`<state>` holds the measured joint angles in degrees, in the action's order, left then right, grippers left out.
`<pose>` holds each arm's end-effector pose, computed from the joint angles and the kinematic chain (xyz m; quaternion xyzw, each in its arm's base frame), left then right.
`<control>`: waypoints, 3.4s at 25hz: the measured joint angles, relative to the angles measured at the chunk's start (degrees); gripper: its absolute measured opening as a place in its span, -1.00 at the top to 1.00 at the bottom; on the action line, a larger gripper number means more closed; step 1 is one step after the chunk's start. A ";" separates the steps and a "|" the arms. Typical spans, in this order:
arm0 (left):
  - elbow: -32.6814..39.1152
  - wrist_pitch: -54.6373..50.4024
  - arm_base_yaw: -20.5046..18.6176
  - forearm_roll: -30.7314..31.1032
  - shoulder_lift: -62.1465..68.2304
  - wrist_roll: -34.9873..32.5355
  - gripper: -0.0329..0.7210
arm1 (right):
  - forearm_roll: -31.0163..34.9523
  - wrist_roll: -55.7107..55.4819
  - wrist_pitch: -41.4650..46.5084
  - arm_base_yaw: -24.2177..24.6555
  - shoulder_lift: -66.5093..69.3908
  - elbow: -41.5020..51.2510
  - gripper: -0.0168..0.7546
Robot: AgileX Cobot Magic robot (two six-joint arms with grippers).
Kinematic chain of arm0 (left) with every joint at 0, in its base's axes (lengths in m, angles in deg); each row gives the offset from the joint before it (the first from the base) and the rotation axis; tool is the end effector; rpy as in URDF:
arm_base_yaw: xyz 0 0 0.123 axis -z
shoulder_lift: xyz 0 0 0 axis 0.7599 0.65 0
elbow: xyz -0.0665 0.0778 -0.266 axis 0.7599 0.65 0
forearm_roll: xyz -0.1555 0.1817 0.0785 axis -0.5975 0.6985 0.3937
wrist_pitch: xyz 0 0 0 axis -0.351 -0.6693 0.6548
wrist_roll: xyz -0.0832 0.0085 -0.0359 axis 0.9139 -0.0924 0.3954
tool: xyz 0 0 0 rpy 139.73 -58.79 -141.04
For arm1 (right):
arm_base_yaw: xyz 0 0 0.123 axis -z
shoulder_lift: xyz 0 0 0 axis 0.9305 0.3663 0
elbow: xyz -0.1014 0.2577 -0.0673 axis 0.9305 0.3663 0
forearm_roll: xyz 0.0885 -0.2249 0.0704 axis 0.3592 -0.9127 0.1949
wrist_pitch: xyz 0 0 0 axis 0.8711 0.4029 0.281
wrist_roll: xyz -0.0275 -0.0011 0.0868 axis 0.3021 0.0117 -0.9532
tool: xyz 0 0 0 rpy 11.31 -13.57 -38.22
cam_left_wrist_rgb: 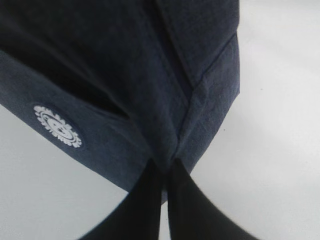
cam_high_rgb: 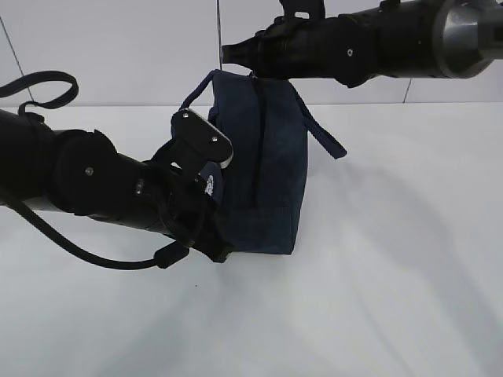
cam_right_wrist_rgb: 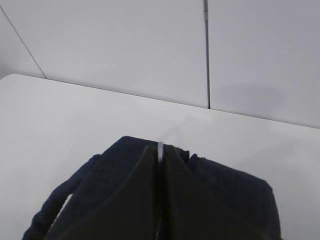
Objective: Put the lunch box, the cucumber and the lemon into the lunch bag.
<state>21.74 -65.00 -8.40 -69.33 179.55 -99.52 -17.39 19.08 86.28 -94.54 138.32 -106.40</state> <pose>0.2685 -0.2357 0.1639 0.3935 0.8408 -0.1099 0.3551 0.4393 0.2145 0.2552 -0.1195 0.8204 0.1702 0.5326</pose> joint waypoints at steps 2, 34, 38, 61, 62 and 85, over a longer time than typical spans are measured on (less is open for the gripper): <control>0.00 -0.11 0.00 0.00 0.00 0.00 0.94 | 0.00 0.00 0.39 1.02 0.27 -0.44 0.94; -0.11 -3.59 0.00 -2.92 -2.13 0.00 0.89 | 4.07 -0.10 17.68 4.94 12.25 -23.00 0.94; -0.11 -6.77 -0.46 -7.29 -4.71 0.00 0.63 | 4.99 -0.10 18.29 4.94 12.25 -23.01 0.94; -26.88 -27.54 -11.50 -9.40 -3.47 11.58 0.06 | 6.37 0.01 20.53 5.06 12.25 -24.40 0.94; -28.65 -28.36 -11.50 -9.40 -1.89 11.61 0.06 | 6.48 0.01 20.69 5.06 12.25 -24.39 0.94; -36.59 -35.41 -11.50 -8.89 10.18 13.09 0.91 | 7.08 0.31 22.38 5.07 12.25 -24.39 0.94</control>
<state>-14.85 -100.41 -19.90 -78.22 189.74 -86.43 -10.31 19.39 108.66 -89.47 150.57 -130.78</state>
